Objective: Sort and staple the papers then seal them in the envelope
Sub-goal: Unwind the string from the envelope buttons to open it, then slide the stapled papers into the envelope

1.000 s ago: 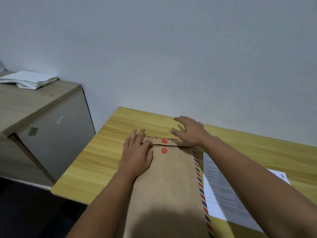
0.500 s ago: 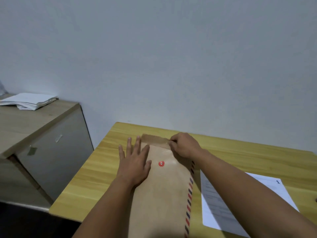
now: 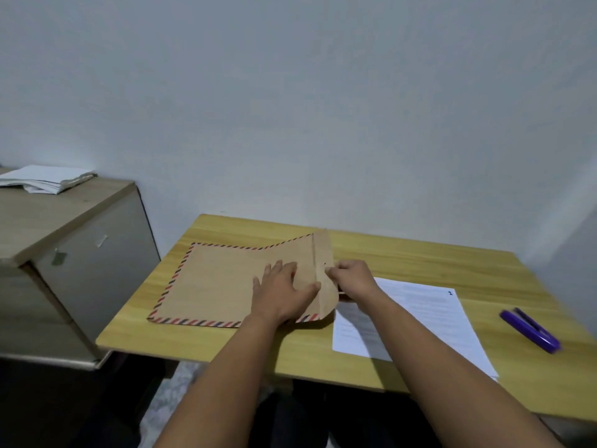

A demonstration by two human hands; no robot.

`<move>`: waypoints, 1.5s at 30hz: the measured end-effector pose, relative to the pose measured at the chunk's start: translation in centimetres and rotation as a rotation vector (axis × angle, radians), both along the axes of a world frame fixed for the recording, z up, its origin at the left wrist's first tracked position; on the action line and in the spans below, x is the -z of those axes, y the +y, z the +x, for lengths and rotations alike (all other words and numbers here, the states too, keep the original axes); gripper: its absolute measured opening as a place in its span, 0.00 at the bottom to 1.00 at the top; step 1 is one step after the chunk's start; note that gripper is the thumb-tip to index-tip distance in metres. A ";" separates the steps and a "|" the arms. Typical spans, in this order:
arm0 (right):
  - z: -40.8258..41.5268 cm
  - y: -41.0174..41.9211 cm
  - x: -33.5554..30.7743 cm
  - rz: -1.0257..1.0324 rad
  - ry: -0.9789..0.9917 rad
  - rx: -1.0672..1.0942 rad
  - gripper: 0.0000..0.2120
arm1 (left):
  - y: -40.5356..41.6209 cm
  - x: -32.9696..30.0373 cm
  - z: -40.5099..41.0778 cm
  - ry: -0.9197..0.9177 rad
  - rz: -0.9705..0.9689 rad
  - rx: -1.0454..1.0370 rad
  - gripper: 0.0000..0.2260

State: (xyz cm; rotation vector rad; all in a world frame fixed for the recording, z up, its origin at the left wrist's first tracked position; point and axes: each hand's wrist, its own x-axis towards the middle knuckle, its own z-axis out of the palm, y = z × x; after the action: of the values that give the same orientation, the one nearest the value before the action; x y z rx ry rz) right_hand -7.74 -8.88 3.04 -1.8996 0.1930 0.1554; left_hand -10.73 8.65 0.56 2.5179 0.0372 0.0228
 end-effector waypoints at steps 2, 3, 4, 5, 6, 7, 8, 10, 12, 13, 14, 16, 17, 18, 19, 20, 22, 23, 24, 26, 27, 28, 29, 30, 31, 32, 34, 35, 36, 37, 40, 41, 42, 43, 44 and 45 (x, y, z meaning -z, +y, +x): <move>-1.8 -0.5 1.1 0.067 0.032 0.017 0.09 | -1.2 0.4 -1.1 0.015 -0.025 0.011 0.40; -2.5 -0.8 1.6 0.097 0.040 0.024 0.10 | -1.7 0.5 -1.6 0.019 -0.041 0.023 0.40; -3.1 -1.0 1.9 0.114 0.042 0.024 0.10 | -2.0 0.7 -2.0 0.028 -0.060 0.034 0.40; -3.6 -1.2 2.2 0.118 0.037 0.020 0.11 | -2.3 0.8 -2.3 0.037 -0.078 0.042 0.40; -4.1 -1.3 2.4 0.118 0.026 0.016 0.11 | -2.4 0.9 -2.7 0.041 -0.096 0.046 0.40; -4.6 -1.4 2.5 0.123 0.016 0.013 0.12 | -2.6 1.1 -3.0 0.034 -0.109 0.048 0.40; -5.1 -1.5 2.5 0.133 0.011 0.012 0.12 | -2.8 1.2 -3.3 0.021 -0.119 0.048 0.39; -5.8 -1.6 2.4 0.147 0.013 0.007 0.12 | -3.1 1.4 -3.7 -0.008 -0.125 0.048 0.39; -6.2 -1.6 2.4 0.173 0.013 0.001 0.11 | -3.4 1.3 -4.2 -0.033 -0.139 0.050 0.37; -6.3 -1.5 2.5 0.186 0.007 0.001 0.10 | -3.6 1.2 -4.3 -0.044 -0.153 0.050 0.37; -6.3 -1.4 2.6 0.191 -0.004 0.010 0.10 | -3.7 1.1 -4.4 -0.055 -0.170 0.046 0.36; -6.1 -1.1 2.7 0.141 -0.041 0.043 0.09 | -3.9 0.7 -4.3 -0.088 -0.205 0.027 0.35; -5.9 -1.0 2.9 0.073 -0.072 0.060 0.10 | -3.9 0.5 -4.2 -0.113 -0.218 0.018 0.34; -5.7 -0.8 3.0 -0.009 -0.109 0.078 0.12 | -3.9 0.3 -4.1 -0.138 -0.229 0.013 0.33; -5.4 -0.8 3.1 -0.082 -0.147 0.091 0.15 | -3.8 0.1 -4.0 -0.159 -0.237 0.014 0.32; -5.2 -0.8 3.2 -0.143 -0.175 0.097 0.17 | -3.7 -0.1 -3.8 -0.170 -0.239 0.018 0.31; -4.8 -0.8 3.5 -0.219 -0.212 0.107 0.22 | -3.4 -0.3 -3.4 -0.167 -0.219 0.032 0.29; -4.6 -0.9 3.6 -0.230 -0.224 0.107 0.23 | -3.1 -0.3 -3.2 -0.161 -0.198 0.038 0.27; -4.5 -0.9 3.8 -0.230 -0.232 0.101 0.23 | -2.9 -0.1 -3.0 -0.158 -0.174 0.045 0.26; -4.4 -1.0 4.1 -0.226 -0.237 0.080 0.24 | -2.4 0.4 -2.6 -0.158 -0.121 0.059 0.25; -4.2 -1.1 4.2 -0.228 -0.236 0.068 0.24 | -2.2 0.7 -2.4 -0.162 -0.086 0.065 0.24; -4.1 -1.2 4.2 -0.227 -0.227 0.055 0.24 | -2.1 1.0 -2.2 -0.169 -0.046 0.073 0.24; -4.0 -1.3 4.2 -0.216 -0.218 0.036 0.24 | -2.0 1.2 -2.0 -0.175 -0.009 0.082 0.24; -3.9 -1.6 4.0 -0.205 -0.202 0.017 0.24 | -2.1 1.5 -1.8 -0.181 0.021 0.091 0.24; -3.7 -2.1 3.9 -0.198 -0.184 0.002 0.24 | -2.2 1.6 -1.6 -0.188 0.043 0.100 0.23; -3.6 -2.7 3.5 -0.201 -0.159 -0.009 0.25 | -2.3 1.8 -1.5 -0.196 0.062 0.108 0.23; -3.3 -4.6 2.6 -0.277 -0.125 -0.015 0.25 | -2.4 2.1 -1.1 -0.209 0.102 0.109 0.23; -3.0 -5.9 2.2 -0.378 -0.126 -0.004 0.25 | -2.4 2.2 -0.9 -0.212 0.114 0.100 0.24; -2.7 -7.5 1.6 -0.500 -0.114 0.014 0.24 | -2.3 2.4 -0.7 -0.212 0.114 0.089 0.25; -2.3 -9.1 1.1 -0.610 -0.086 0.036 0.23 | -2.3 2.5 -0.6 -0.212 0.108 0.078 0.26; -1.7 -14.4 -0.2 -0.805 0.110 0.121 0.24 | -2.1 2.7 -0.1 -0.223 0.104 0.053 0.26; -1.5 -16.2 -0.2 -0.828 0.196 0.156 0.28 | -2.0 2.8 0.0 -0.234 0.109 0.048 0.26; -1.5 -17.7 -0.2 -0.838 0.286 0.185 0.36 | -1.9 2.9 0.2 -0.244 0.113 0.042 0.25; -1.6 -18.9 -0.2 -0.848 0.381 0.196 0.46 | -1.8 3.0 0.3 -0.252 0.118 0.035 0.25; -1.7 -19.8 0.0 -0.866 0.469 0.197 0.55 | -1.6 3.1 0.5 -0.259 0.120 0.025 0.25; -1.7 -20.5 0.4 -0.896 0.537 0.191 0.61 | -1.5 3.2 0.6 -0.264 0.121 0.012 0.25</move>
State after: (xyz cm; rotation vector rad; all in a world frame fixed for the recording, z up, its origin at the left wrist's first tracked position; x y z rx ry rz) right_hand -9.45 -29.37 2.68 -2.6681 0.9292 0.5135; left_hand -10.15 7.18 -2.62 2.6138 -0.0885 0.3613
